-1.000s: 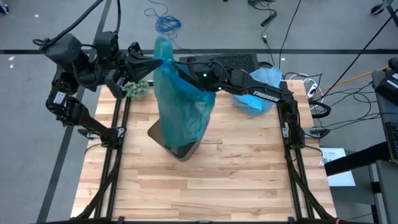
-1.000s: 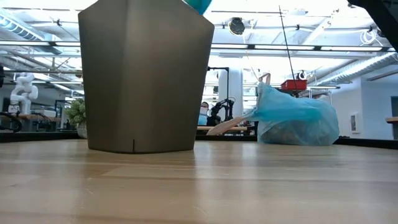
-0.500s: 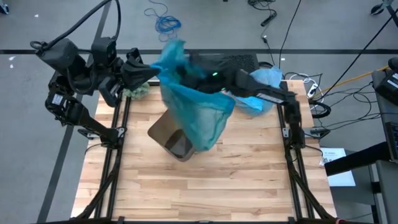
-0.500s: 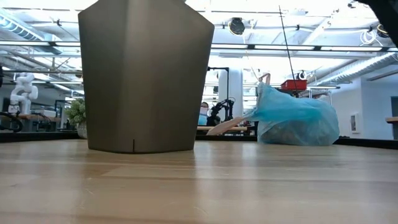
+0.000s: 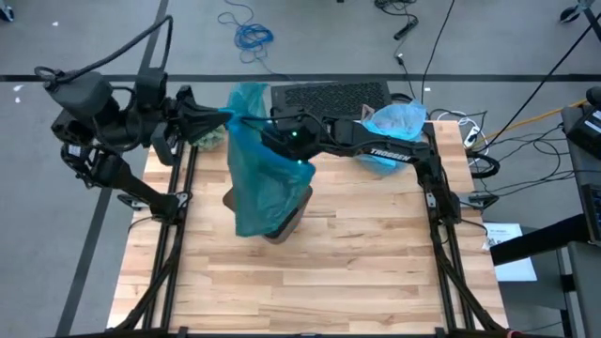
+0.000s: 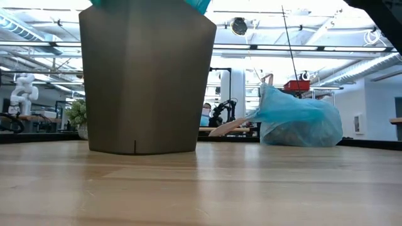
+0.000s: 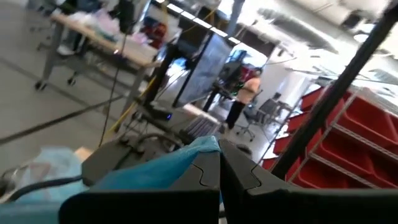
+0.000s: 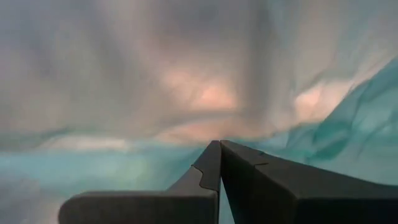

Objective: Place trash/remove bag and relplace
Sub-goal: Insert the bottom blue trash bag into the trash bin

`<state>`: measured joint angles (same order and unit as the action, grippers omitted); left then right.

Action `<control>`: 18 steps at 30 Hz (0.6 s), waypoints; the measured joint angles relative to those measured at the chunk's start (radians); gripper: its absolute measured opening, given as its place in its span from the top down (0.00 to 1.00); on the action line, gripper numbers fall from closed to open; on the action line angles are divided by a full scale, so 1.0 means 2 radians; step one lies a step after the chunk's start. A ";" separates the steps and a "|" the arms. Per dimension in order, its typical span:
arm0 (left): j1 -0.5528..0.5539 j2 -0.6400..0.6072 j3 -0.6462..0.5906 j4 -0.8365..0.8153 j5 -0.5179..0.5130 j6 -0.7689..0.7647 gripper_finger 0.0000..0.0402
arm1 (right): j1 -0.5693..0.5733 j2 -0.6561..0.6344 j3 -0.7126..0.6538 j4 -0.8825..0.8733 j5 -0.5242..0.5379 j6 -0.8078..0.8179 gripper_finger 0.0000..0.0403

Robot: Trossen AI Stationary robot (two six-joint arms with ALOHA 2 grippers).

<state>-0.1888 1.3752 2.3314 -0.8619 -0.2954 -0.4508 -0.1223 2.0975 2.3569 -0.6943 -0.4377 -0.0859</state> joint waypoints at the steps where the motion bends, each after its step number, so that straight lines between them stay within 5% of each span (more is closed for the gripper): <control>1: -0.007 -0.001 0.000 -0.009 -0.009 -0.007 1.00 | 0.000 0.000 0.000 -0.013 0.000 0.001 1.00; 10: -0.063 0.000 0.000 -0.037 -0.072 -0.023 1.00 | 0.010 0.018 -0.001 -0.069 0.010 0.007 1.00; 18: -0.071 0.006 0.000 0.025 -0.088 0.036 1.00 | -0.001 -0.026 0.002 0.098 -0.056 0.108 1.00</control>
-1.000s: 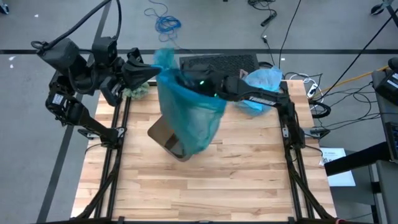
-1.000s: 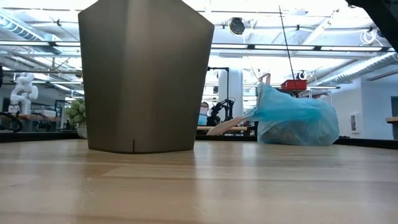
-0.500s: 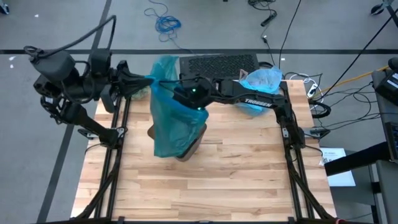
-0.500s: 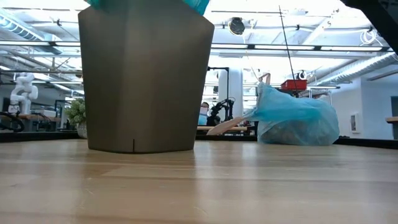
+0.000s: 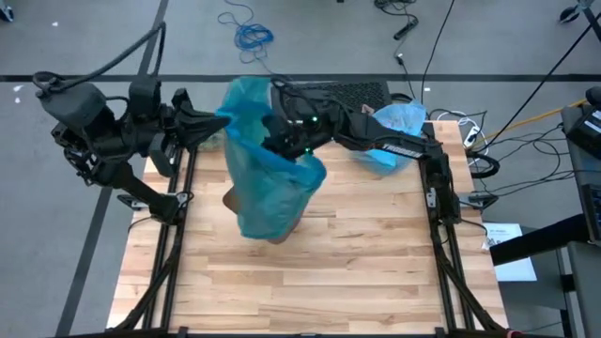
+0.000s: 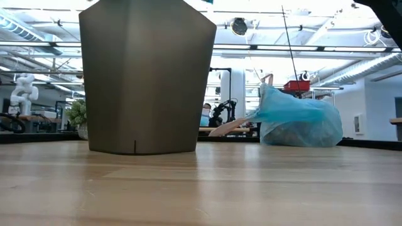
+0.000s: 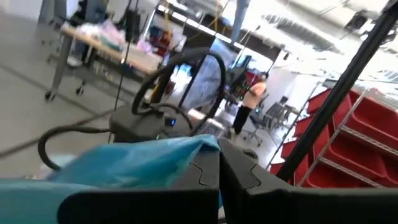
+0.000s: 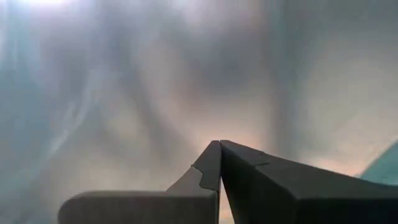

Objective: Place trash/remove bag and relplace
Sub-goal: Insert the bottom blue trash bag into the trash bin

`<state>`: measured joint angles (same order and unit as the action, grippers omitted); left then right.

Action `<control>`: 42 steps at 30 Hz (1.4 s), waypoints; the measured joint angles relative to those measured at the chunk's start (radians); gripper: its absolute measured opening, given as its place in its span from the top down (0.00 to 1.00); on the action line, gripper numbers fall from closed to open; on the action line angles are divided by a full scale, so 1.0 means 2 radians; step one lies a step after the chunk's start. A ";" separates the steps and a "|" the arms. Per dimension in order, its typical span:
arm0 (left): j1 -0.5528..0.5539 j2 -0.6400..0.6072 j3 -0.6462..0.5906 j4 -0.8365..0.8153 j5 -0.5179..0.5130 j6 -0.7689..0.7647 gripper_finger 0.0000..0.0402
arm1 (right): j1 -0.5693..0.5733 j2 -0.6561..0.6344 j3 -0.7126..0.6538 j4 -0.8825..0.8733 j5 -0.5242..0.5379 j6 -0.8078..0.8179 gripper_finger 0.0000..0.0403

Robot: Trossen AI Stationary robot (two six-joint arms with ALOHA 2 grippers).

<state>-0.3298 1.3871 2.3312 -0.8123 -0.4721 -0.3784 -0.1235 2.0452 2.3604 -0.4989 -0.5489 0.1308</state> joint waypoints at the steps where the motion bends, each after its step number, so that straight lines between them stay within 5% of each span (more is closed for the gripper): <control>1: 0.000 0.003 0.000 0.014 0.000 0.011 1.00 | 0.000 0.000 0.000 0.015 -0.001 0.005 1.00; 8: 0.001 0.013 0.000 0.088 0.003 0.086 1.00 | 0.011 0.047 -0.004 -0.006 0.005 0.007 1.00; 22: -0.002 0.025 -0.001 0.051 0.004 0.079 1.00 | 0.005 0.054 -0.002 -0.209 0.106 -0.100 1.00; 25: -0.002 0.024 -0.001 0.069 0.004 0.096 1.00 | -0.002 0.033 -0.003 -0.202 0.081 -0.093 1.00; 33: -0.002 0.029 0.000 0.093 0.007 0.126 1.00 | -0.005 -0.019 0.000 -0.019 -0.006 -0.032 1.00; 42: -0.003 0.032 -0.001 0.110 0.011 0.144 1.00 | 0.025 0.054 -0.003 -0.138 0.023 -0.077 1.00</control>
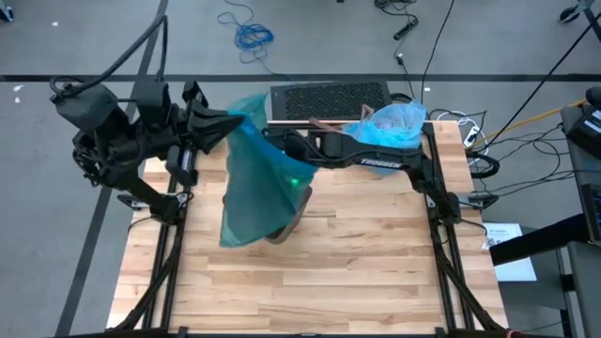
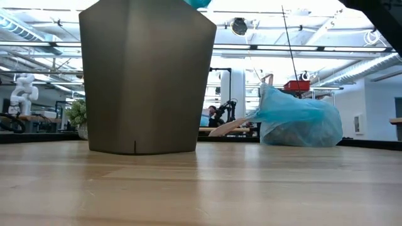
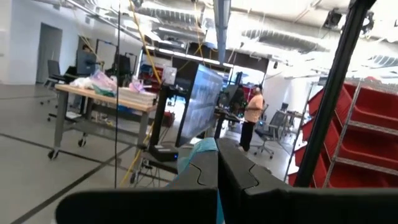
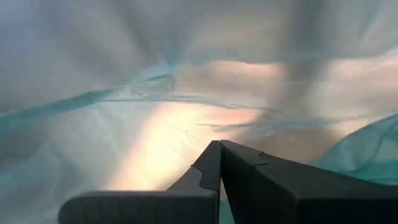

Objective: Place trash/remove bag and relplace
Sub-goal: Insert the bottom blue trash bag into the trash bin

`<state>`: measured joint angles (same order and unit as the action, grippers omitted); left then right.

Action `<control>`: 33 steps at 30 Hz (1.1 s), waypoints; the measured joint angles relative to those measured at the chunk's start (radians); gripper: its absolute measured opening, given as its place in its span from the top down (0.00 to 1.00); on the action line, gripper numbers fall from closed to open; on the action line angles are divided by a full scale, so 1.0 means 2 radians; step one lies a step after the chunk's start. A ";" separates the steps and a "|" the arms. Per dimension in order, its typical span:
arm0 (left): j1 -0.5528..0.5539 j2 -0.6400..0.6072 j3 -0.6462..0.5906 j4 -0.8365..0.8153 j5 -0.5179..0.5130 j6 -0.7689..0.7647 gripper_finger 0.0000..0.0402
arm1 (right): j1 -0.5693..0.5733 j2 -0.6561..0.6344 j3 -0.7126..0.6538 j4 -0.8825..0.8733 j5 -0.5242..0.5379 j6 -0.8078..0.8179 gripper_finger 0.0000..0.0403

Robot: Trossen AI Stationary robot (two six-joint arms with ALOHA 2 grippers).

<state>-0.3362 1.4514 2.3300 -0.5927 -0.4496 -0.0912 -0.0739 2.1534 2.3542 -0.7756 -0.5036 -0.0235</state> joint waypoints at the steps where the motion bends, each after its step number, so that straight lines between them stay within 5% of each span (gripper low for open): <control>1: -0.002 0.001 0.000 0.000 0.000 0.000 1.00 | 0.001 0.001 0.001 -0.009 0.003 -0.002 1.00; 16: -0.023 0.003 0.001 -0.043 -0.033 -0.007 1.00 | -0.043 -0.051 0.000 -0.129 0.134 -0.056 1.00; 23: -0.023 0.005 0.001 -0.184 -0.142 -0.128 1.00 | -0.042 -0.080 0.000 -0.141 0.138 -0.089 1.00; 28: -0.035 0.006 -0.001 -0.284 -0.169 -0.233 1.00 | -0.020 -0.085 0.000 -0.133 0.136 -0.102 1.00; 33: -0.065 0.008 -0.009 -0.292 -0.183 -0.280 1.00 | -0.003 -0.085 0.000 -0.101 0.134 -0.099 1.00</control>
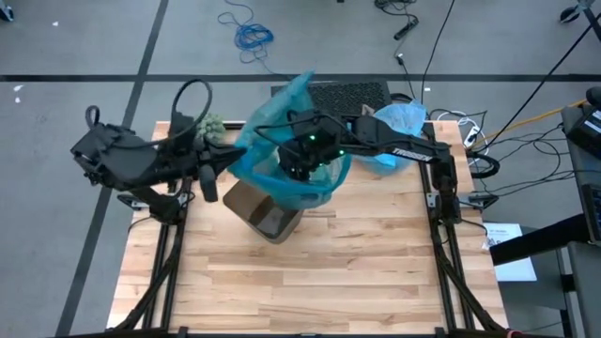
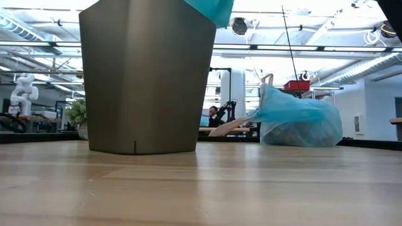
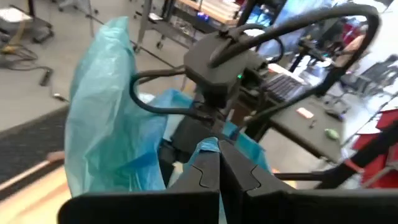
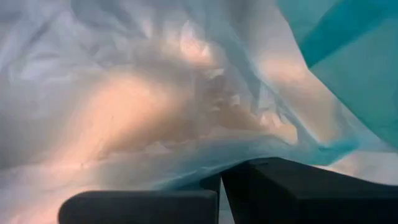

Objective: Place trash/remove bag and relplace
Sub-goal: Insert the bottom blue trash bag into the trash bin

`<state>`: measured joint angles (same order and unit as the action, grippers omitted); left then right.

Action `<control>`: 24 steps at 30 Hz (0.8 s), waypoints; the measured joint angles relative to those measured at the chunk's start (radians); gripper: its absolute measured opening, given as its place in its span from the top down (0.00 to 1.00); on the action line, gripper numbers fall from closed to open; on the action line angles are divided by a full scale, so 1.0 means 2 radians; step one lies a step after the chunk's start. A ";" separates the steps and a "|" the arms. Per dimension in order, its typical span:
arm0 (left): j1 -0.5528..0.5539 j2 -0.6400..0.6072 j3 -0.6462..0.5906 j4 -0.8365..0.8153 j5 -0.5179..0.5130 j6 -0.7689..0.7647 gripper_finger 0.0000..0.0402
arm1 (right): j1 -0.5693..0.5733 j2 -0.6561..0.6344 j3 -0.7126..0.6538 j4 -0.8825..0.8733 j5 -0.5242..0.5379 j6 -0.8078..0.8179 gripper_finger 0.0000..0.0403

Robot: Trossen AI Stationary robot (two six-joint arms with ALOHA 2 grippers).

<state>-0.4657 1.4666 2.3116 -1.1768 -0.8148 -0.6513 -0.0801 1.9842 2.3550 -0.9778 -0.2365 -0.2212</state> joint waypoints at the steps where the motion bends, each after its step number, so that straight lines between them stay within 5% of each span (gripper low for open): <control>1: -0.007 0.000 0.000 0.006 -0.002 -0.003 1.00 | 0.002 -0.001 0.000 0.002 -0.002 0.002 1.00; 14: -0.079 0.000 0.000 0.052 -0.041 0.010 1.00 | 0.013 0.011 0.001 0.029 -0.016 0.012 1.00; 24: -0.113 0.004 0.000 -0.017 -0.095 -0.103 1.00 | 0.018 0.072 0.000 0.031 -0.031 -0.002 1.00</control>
<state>-0.6925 1.4742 2.3119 -1.2100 -1.0045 -0.8575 -0.0441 2.1281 2.3554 -0.9165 -0.2991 -0.2257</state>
